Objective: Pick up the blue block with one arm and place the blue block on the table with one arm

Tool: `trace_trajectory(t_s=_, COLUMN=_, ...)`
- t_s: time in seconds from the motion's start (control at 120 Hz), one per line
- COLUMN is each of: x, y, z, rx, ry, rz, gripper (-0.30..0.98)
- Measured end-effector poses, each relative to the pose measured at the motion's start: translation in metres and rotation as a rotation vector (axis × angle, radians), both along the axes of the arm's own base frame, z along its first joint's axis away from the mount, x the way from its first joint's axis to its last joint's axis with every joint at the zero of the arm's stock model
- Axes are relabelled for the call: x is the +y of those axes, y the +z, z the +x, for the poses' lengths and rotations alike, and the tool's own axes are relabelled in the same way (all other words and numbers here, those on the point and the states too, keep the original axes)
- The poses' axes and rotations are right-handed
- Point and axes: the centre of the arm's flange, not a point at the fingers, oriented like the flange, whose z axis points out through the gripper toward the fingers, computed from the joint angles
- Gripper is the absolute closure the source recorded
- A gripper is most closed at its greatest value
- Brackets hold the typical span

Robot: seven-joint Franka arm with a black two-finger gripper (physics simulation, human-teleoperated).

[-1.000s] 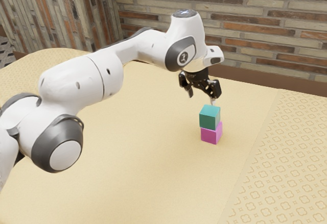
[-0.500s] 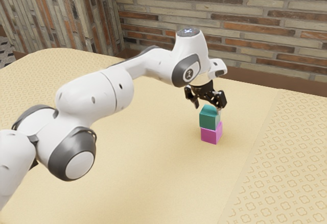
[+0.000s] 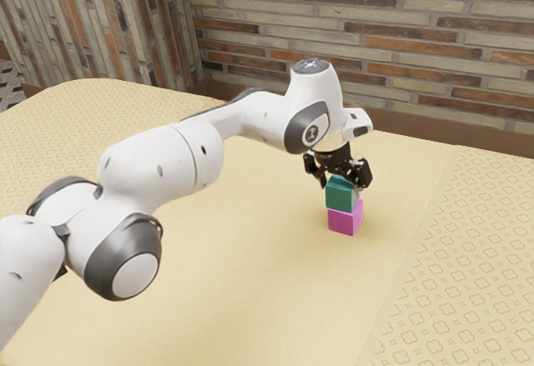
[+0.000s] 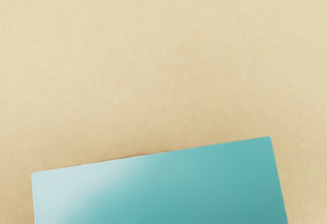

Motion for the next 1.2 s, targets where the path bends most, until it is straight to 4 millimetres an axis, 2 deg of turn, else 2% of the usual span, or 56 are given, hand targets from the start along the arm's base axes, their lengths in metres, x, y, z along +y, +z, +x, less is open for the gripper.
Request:
trace_trajectory(t_s=0.15, x=-0.001, y=-0.003, z=0.000, rx=0.002, ry=0.003, rz=0.000, gripper=0.03)
trace_trajectory(t_s=0.333, x=-0.005, y=-0.001, z=-0.001, rx=0.000, ry=0.007, rz=-0.002, gripper=0.26)
trace_trajectory(t_s=0.45, x=-0.002, y=0.002, z=-0.001, rx=-0.004, ry=0.016, rz=0.002, gripper=0.31)
trace_trajectory(t_s=0.5, x=0.000, y=0.010, z=0.000, rx=-0.013, ry=0.021, rz=0.003, gripper=0.33)
trace_trajectory(t_s=0.617, x=0.012, y=0.053, z=0.000, rx=-0.050, ry=0.039, rz=-0.004, gripper=0.34)
trace_trajectory(t_s=0.758, x=0.046, y=0.067, z=0.006, rx=-0.050, ry=0.083, rz=0.003, gripper=0.33)
trace_trajectory(t_s=0.883, x=0.068, y=0.062, z=0.010, rx=-0.028, ry=0.112, rz=0.016, gripper=0.33)
trace_trajectory(t_s=0.967, x=0.080, y=0.043, z=0.011, rx=0.004, ry=0.126, rz=0.032, gripper=0.33)
trace_trajectory(t_s=1.108, x=0.086, y=0.013, z=0.012, rx=0.047, ry=0.132, rz=0.048, gripper=0.34)
trace_trajectory(t_s=1.2, x=0.092, y=0.002, z=0.012, rx=0.063, ry=0.140, rz=0.053, gripper=0.34)
